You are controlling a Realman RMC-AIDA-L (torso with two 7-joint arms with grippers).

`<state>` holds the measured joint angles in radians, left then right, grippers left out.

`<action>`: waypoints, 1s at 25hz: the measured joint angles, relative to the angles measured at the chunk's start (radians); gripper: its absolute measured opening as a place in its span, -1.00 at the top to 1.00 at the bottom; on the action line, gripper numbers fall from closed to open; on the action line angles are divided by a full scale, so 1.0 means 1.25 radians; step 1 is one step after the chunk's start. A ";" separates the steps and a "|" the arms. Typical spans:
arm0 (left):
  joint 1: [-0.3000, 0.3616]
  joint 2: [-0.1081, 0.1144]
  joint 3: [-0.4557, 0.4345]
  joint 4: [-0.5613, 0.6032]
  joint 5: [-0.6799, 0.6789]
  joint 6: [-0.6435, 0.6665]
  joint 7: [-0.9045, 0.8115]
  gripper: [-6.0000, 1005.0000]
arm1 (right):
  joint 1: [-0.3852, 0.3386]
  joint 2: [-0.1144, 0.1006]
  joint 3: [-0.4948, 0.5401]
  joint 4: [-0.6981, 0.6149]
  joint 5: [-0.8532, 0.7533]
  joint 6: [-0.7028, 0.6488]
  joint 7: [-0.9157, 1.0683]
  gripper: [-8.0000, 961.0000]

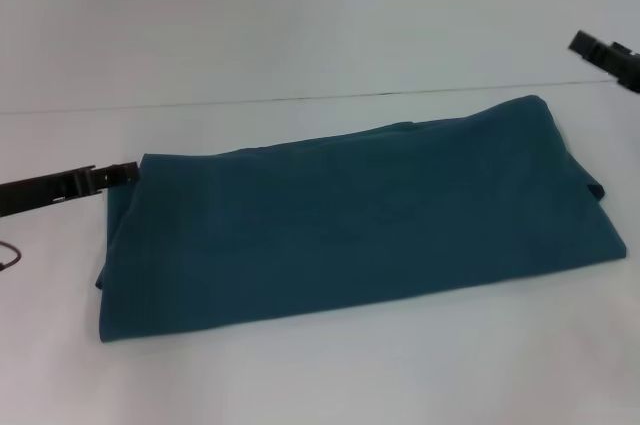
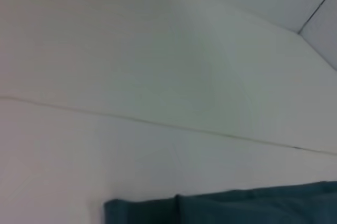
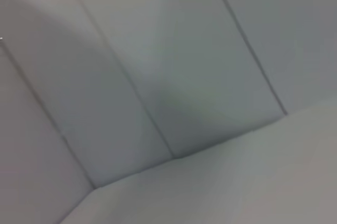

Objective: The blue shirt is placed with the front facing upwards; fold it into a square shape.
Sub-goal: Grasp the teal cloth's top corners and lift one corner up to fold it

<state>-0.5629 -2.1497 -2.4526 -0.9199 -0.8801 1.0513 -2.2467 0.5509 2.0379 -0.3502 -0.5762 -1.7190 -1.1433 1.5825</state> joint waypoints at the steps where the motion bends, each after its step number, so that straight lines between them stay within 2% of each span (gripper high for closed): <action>1: 0.009 -0.003 0.006 -0.015 0.000 0.005 -0.002 -0.32 | -0.003 0.009 0.000 0.000 0.006 -0.009 -0.031 -0.74; 3: 0.028 -0.008 0.029 -0.044 0.001 0.014 -0.003 -0.35 | -0.006 0.024 -0.001 0.002 0.007 -0.016 -0.071 -0.73; 5: 0.038 -0.003 0.052 -0.054 0.005 0.024 -0.022 -0.39 | -0.007 0.031 -0.003 0.008 0.002 -0.013 -0.085 -0.73; 11: 0.022 0.027 0.067 -0.038 0.066 0.083 -0.118 -0.49 | -0.007 0.035 -0.014 0.019 -0.003 -0.035 -0.123 -0.72; 12: 0.018 0.028 0.068 -0.037 0.080 0.085 -0.131 -0.51 | -0.007 0.036 -0.017 0.025 -0.002 -0.046 -0.147 -0.72; 15: -0.001 0.030 0.073 -0.033 0.138 0.099 -0.170 -0.76 | -0.006 0.037 -0.024 0.061 0.004 -0.074 -0.247 -0.73; 19: -0.011 0.031 0.070 -0.038 0.156 0.128 -0.187 -0.76 | 0.001 0.040 -0.048 0.133 0.004 -0.078 -0.382 -0.73; 25: -0.015 0.036 0.073 -0.053 0.158 0.167 -0.189 -0.76 | -0.002 0.045 -0.124 0.165 0.004 -0.066 -0.429 -0.74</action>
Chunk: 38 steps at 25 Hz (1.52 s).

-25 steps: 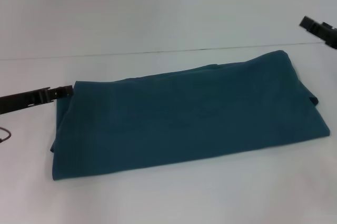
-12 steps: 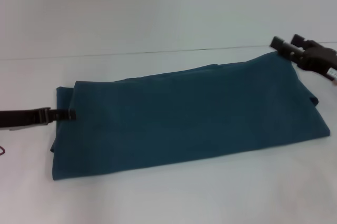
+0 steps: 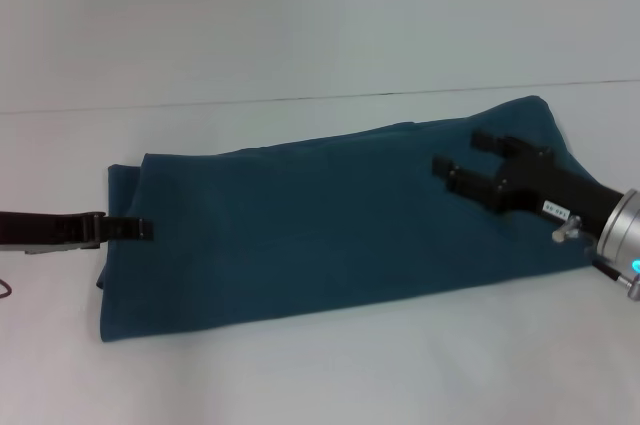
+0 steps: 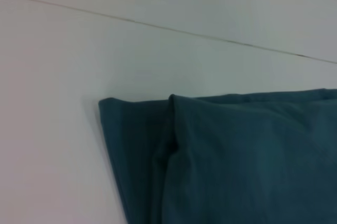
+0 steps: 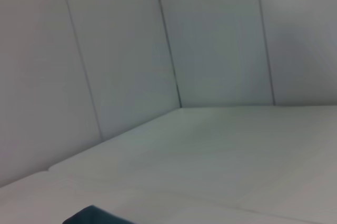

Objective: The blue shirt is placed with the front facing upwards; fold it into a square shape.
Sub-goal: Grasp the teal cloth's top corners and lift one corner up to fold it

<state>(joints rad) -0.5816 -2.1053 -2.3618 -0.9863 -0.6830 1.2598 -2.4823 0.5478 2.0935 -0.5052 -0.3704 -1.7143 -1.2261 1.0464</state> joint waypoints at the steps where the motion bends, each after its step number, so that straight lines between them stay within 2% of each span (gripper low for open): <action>1: -0.001 0.001 0.000 0.000 0.000 0.005 0.000 -0.76 | -0.001 0.001 -0.003 0.004 0.001 0.000 -0.005 -0.74; 6: -0.007 0.002 0.000 0.002 0.006 0.014 0.002 -0.76 | -0.001 0.001 -0.002 0.020 0.006 -0.009 -0.043 -0.72; 12: -0.014 0.003 -0.003 0.004 0.012 0.010 -0.002 -0.76 | -0.003 0.002 0.003 0.078 0.050 -0.015 -0.132 -0.47; 19: -0.014 0.001 -0.001 0.012 0.032 -0.026 -0.003 -0.76 | -0.001 0.001 0.000 0.082 0.053 -0.009 -0.137 -0.21; 23: -0.029 -0.003 0.000 0.050 0.053 -0.052 -0.004 -0.76 | 0.000 0.000 0.003 0.082 0.054 -0.009 -0.137 -0.06; 28: -0.038 -0.009 0.002 0.078 0.067 -0.092 -0.003 -0.76 | 0.002 -0.001 0.002 0.083 0.055 -0.008 -0.136 0.44; 31: -0.043 -0.011 0.006 0.089 0.080 -0.099 -0.003 -0.76 | 0.003 -0.001 -0.002 0.083 0.055 -0.008 -0.135 0.92; 38: -0.049 -0.013 0.007 0.103 0.094 -0.114 -0.004 -0.76 | 0.005 -0.002 -0.003 0.082 0.054 -0.002 -0.134 0.99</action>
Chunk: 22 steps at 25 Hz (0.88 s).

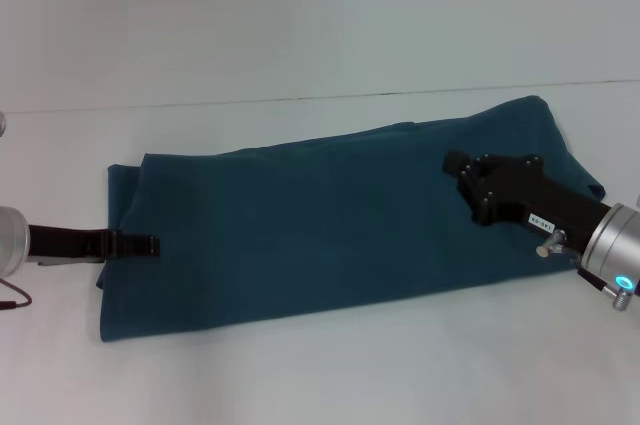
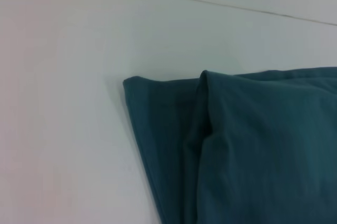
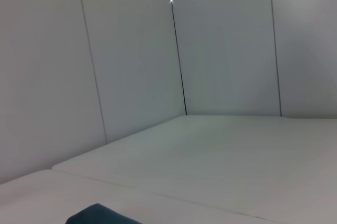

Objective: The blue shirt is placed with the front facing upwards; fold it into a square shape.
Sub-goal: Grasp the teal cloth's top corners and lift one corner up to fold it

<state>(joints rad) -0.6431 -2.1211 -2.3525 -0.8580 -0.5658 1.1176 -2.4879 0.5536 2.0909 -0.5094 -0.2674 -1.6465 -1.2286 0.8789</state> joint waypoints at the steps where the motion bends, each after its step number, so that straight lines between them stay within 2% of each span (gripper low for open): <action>1: -0.001 0.000 0.000 0.000 0.000 -0.002 -0.002 -0.76 | 0.001 0.000 0.000 0.000 0.000 0.001 0.000 0.99; 7: 0.005 -0.003 0.002 -0.025 0.020 -0.005 -0.018 -0.76 | 0.001 0.000 0.000 -0.001 0.000 0.002 0.001 0.99; 16: -0.020 0.001 0.002 0.034 0.044 -0.032 -0.019 -0.73 | 0.003 0.000 -0.001 -0.001 0.000 0.002 0.003 0.99; 22: -0.027 -0.011 0.002 0.030 0.041 -0.030 -0.013 -0.70 | 0.008 0.000 -0.001 -0.006 -0.001 0.016 0.021 0.99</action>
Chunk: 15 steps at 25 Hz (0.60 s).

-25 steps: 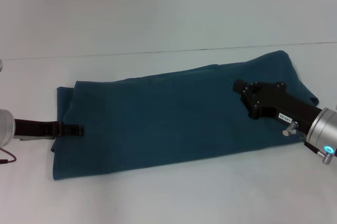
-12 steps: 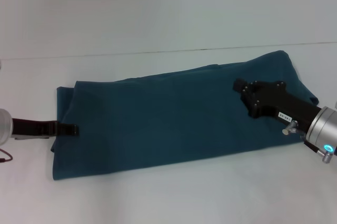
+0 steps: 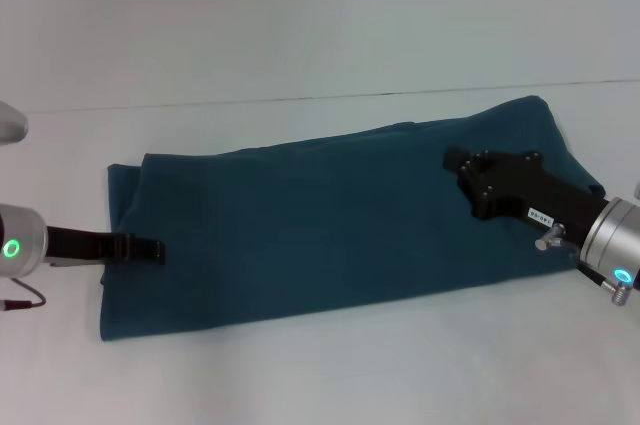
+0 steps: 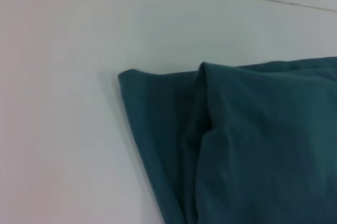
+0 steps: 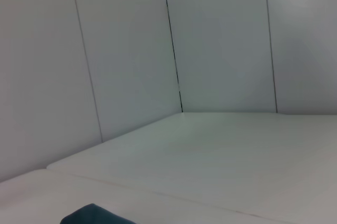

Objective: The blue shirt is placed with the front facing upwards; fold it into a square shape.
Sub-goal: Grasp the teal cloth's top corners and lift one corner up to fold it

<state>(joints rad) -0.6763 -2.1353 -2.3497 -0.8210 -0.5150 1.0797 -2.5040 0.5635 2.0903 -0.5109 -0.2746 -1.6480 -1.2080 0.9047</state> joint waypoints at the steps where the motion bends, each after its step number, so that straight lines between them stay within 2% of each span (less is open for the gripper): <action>1: -0.002 0.000 0.000 0.003 -0.001 -0.003 0.002 -0.63 | 0.000 0.000 -0.001 0.000 -0.001 0.002 0.000 0.99; 6: -0.022 0.007 0.001 0.041 -0.001 -0.014 0.004 -0.28 | 0.004 -0.001 -0.004 0.000 -0.003 0.005 0.000 0.99; 15: -0.017 0.006 -0.005 0.005 -0.063 0.005 0.015 0.11 | 0.003 -0.001 0.002 -0.003 0.003 0.006 0.001 0.99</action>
<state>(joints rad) -0.6976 -2.1283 -2.3564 -0.8142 -0.5941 1.0865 -2.4858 0.5671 2.0891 -0.5084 -0.2777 -1.6445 -1.2010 0.9063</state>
